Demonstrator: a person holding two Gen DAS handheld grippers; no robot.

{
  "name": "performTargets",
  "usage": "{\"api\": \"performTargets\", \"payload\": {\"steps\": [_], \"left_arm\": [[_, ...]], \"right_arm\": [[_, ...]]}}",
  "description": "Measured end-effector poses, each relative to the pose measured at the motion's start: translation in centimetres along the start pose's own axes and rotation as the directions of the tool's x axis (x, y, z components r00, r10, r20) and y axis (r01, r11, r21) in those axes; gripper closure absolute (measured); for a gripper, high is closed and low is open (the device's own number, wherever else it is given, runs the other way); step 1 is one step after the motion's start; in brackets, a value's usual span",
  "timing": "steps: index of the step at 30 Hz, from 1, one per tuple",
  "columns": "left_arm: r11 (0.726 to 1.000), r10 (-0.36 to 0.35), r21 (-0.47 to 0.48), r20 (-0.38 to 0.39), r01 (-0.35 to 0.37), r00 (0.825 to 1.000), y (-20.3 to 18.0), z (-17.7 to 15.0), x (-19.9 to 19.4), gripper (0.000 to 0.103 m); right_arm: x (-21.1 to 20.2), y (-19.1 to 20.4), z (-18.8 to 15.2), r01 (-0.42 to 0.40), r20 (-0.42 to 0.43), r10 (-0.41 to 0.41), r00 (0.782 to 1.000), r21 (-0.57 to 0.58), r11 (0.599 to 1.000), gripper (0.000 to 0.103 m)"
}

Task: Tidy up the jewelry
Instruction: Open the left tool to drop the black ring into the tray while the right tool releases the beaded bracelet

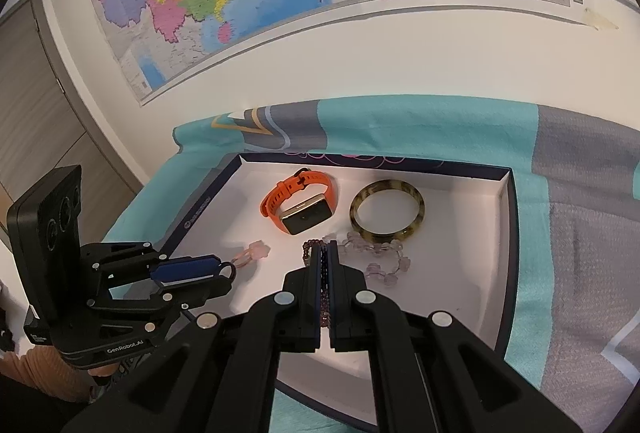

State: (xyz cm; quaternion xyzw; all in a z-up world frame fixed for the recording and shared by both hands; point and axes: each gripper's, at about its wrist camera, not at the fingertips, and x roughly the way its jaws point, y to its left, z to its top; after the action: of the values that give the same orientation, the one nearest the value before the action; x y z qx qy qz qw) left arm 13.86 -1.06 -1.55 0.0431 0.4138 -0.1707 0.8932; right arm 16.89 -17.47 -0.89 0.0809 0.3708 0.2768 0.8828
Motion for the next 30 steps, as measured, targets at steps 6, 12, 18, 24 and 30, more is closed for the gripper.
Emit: {"api": "performTargets", "payload": {"steps": [6,12,18,24,30], "left_arm": [[1.0,0.006,0.006,-0.011,-0.006,1.0,-0.1,0.1,0.5,0.081],[1.0,0.018,0.006,-0.029,-0.018,0.999,-0.1,0.2,1.4,0.081],[1.0,0.017,-0.014,-0.04,-0.018,0.999,0.7,0.3,1.9,0.081],[0.999,0.013,-0.038,-0.047,-0.015,0.999,1.2,0.5,2.5,0.081],[0.999,0.023,-0.048,-0.027,-0.024,0.999,1.4,0.4,2.0,0.07]], "right_arm": [[0.5,-0.4,0.1,0.005,-0.009,-0.005,1.0,0.013,1.0,0.102],[1.1,-0.9,0.3,0.015,-0.018,-0.015,1.0,0.026,1.0,0.102],[2.3,-1.8,0.5,0.02,-0.035,-0.018,0.999,0.059,0.998,0.102],[2.5,-2.2,0.3,0.044,-0.036,-0.041,0.999,0.076,0.996,0.097],[1.9,-2.5,0.0,0.067,-0.021,-0.065,0.998,0.091,0.994,0.082]]}}
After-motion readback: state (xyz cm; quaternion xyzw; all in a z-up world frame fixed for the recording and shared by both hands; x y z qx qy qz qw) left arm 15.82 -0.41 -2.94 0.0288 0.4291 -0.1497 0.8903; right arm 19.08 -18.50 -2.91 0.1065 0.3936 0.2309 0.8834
